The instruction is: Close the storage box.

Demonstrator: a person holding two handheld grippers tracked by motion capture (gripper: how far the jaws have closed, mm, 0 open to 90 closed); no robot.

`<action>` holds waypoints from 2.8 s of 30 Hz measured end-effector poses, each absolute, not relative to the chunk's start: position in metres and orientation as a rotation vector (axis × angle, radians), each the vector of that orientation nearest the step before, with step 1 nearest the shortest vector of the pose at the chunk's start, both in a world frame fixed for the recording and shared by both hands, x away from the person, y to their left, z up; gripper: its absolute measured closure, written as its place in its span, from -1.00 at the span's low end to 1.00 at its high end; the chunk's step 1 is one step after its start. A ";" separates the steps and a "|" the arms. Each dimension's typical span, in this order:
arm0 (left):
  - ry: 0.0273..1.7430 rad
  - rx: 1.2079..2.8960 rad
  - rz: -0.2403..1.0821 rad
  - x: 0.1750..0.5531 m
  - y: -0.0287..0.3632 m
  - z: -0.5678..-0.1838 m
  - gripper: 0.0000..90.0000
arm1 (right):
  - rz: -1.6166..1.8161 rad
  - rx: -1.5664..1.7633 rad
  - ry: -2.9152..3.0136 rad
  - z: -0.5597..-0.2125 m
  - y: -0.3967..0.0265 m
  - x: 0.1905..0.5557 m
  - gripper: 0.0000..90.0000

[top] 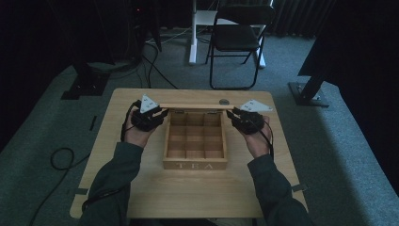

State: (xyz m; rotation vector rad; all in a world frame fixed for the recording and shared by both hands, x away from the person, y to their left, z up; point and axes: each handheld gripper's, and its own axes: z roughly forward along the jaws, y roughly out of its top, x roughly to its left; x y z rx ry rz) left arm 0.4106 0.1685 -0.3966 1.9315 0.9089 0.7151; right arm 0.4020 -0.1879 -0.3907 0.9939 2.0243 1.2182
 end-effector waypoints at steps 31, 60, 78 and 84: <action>0.873 1.930 0.713 0.384 0.171 -0.399 0.48 | 1.282 0.981 2.015 -0.388 -0.190 0.365 0.49; 0.873 1.949 0.693 0.360 0.173 -0.408 0.44 | 1.275 0.997 2.037 -0.403 -0.189 0.345 0.42; 0.885 1.947 0.671 0.352 0.172 -0.418 0.43 | 1.249 0.988 2.035 -0.416 -0.187 0.335 0.42; 0.887 1.950 0.663 0.350 0.173 -0.422 0.42 | 1.243 0.989 2.037 -0.419 -0.187 0.332 0.42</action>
